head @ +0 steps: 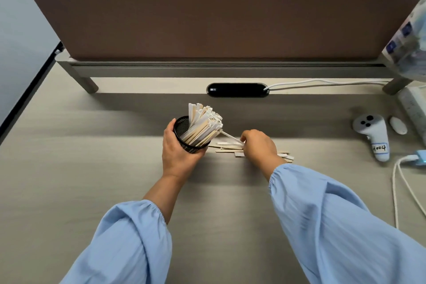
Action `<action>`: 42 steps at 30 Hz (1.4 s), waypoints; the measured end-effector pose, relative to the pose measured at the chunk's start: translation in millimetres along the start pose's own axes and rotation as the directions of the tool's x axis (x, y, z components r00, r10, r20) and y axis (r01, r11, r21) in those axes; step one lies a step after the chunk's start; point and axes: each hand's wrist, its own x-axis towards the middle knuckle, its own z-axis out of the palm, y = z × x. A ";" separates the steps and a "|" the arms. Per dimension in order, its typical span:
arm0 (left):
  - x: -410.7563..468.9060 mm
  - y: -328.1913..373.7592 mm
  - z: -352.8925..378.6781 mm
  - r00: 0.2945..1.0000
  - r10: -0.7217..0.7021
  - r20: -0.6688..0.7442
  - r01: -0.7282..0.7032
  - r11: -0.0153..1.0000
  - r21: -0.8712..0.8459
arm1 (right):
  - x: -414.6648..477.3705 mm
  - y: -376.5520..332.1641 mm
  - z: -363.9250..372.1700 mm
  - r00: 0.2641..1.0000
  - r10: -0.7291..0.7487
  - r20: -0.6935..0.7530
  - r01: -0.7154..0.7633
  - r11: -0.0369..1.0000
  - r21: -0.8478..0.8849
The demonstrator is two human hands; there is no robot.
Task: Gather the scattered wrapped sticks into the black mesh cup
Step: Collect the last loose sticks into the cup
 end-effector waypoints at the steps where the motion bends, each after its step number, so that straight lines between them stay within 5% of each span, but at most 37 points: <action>1: -0.2 -0.5 -0.6 1.000 -0.003 -0.002 0.003 1.000 -0.002 | -0.2 2.9 -0.9 1.000 -0.024 -0.015 0.023 1.000 -0.011; 11: -1.9 -4.8 -9.6 0.999 -0.023 -0.023 0.023 0.999 0.030 | 2.5 1.3 11.6 0.951 -0.230 0.204 0.264 0.952 -0.155; 28: -11.3 -1.4 -3.9 0.999 -0.040 0.004 0.040 0.999 0.013 | -6.4 -4.9 13.5 0.969 -0.136 0.206 0.204 0.911 -0.359; 35: -12.1 -0.9 -5.5 1.000 -0.021 0.010 0.020 0.999 0.035 | -12.4 -0.8 23.6 0.985 -0.110 0.131 0.133 0.974 -0.186; 39: -12.2 -1.8 -6.5 1.000 -0.008 0.003 0.008 0.999 0.039 | -10.3 -6.0 10.6 0.997 -0.068 0.020 0.064 0.983 0.170; 42: -12.4 0.1 -7.1 1.000 -0.013 -0.008 0.014 0.999 0.036 | -5.3 -12.2 -4.3 0.985 0.039 -0.168 0.049 0.868 0.494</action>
